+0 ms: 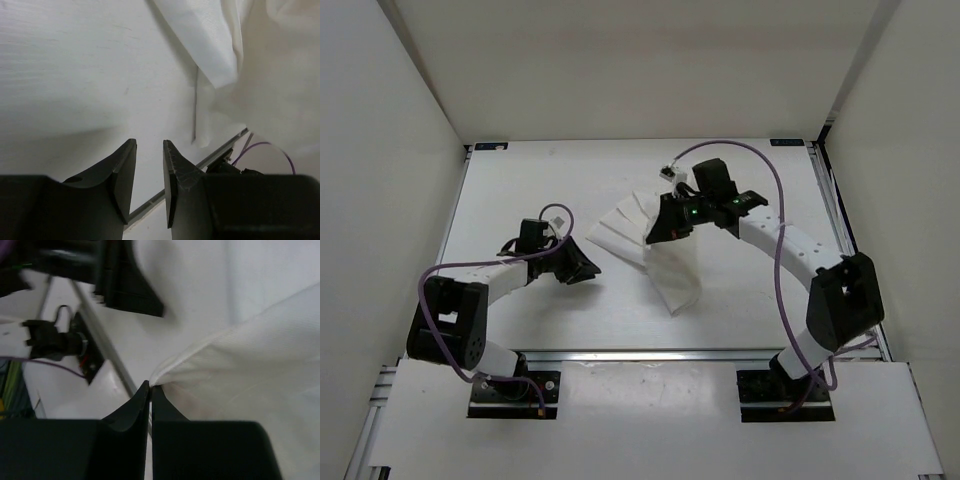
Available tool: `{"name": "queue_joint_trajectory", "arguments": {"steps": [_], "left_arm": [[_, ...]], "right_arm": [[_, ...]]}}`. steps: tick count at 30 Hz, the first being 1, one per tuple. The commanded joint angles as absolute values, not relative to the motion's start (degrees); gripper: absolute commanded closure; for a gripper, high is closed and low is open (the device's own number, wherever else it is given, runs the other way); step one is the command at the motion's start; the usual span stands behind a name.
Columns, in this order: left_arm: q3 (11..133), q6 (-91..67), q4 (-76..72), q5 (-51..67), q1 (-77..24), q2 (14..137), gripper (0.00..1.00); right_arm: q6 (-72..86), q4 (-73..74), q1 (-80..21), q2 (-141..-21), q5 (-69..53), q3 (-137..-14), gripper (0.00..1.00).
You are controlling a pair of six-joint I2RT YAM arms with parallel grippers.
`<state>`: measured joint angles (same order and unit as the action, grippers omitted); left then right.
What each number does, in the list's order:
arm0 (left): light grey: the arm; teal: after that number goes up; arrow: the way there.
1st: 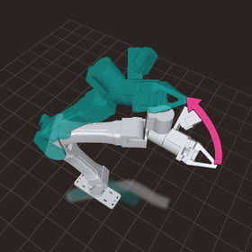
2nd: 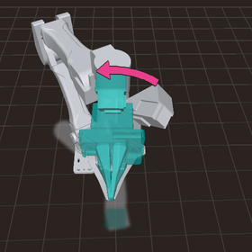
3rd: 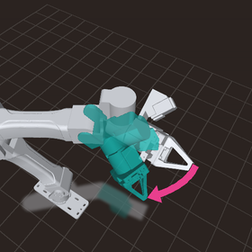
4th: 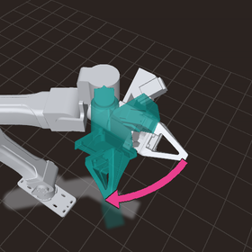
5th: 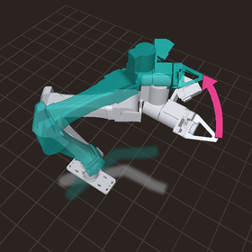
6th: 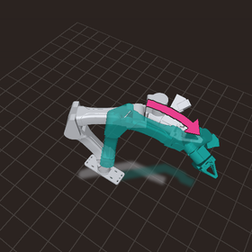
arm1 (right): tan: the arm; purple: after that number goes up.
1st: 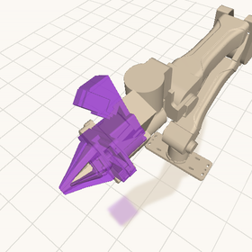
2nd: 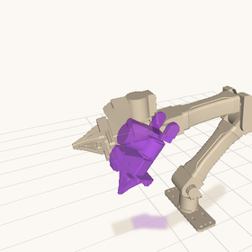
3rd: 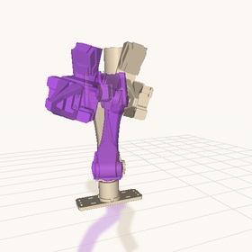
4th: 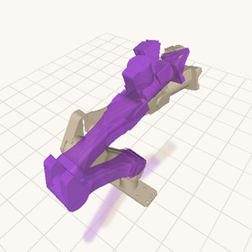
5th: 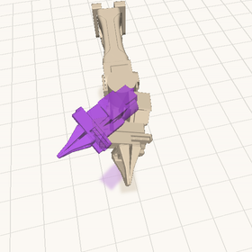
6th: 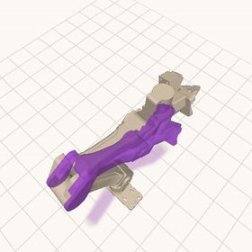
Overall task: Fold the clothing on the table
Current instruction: Flatten the skirt out
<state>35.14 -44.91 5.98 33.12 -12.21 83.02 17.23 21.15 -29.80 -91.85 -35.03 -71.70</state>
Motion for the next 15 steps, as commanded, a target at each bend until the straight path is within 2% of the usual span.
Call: {"name": "queue_joint_trajectory", "arguments": {"steps": [1,2,4,6,8,10,13,15], "left_arm": [[37.62,-41.22,9.14,33.66,-10.37,81.56,0.61],[37.36,-40.96,9.05,33.84,-10.28,81.48,0.61],[36.92,-41.31,8.53,33.75,-10.72,81.91,0.62],[36.74,-42.0,7.65,33.66,-11.77,82.79,0.62],[36.3,-42.62,6.6,33.66,-12.83,83.49,0.62],[36.91,-42.63,6.16,33.92,-13.97,84.89,0.61],[38.4,-43.07,6.24,33.75,-15.64,86.21,0.62],[39.19,-43.24,6.24,33.66,-16.87,86.31,0.62]], "right_arm": [[15.7,9.29,-28.58,-85.62,-50.59,-74.28,1.0],[18.52,5.14,-25.87,-82.3,-52.54,-72.61,1.0],[31.49,-14.85,-20.51,-76.57,-57.21,-62.46,1.0],[37.76,-17.49,-13.04,-69.38,-51.29,-53.93,1.0],[39.81,-10.93,-0.24,-65.85,-45.37,-46.87,1.0],[35.01,2.12,7.95,-63.64,-39.24,-40.81,1.0],[26.04,17.09,7.66,-62.31,-22.64,-39.29,1.0],[24.43,21.52,6.42,-63.71,-21.71,-38.94,1.0]]}}
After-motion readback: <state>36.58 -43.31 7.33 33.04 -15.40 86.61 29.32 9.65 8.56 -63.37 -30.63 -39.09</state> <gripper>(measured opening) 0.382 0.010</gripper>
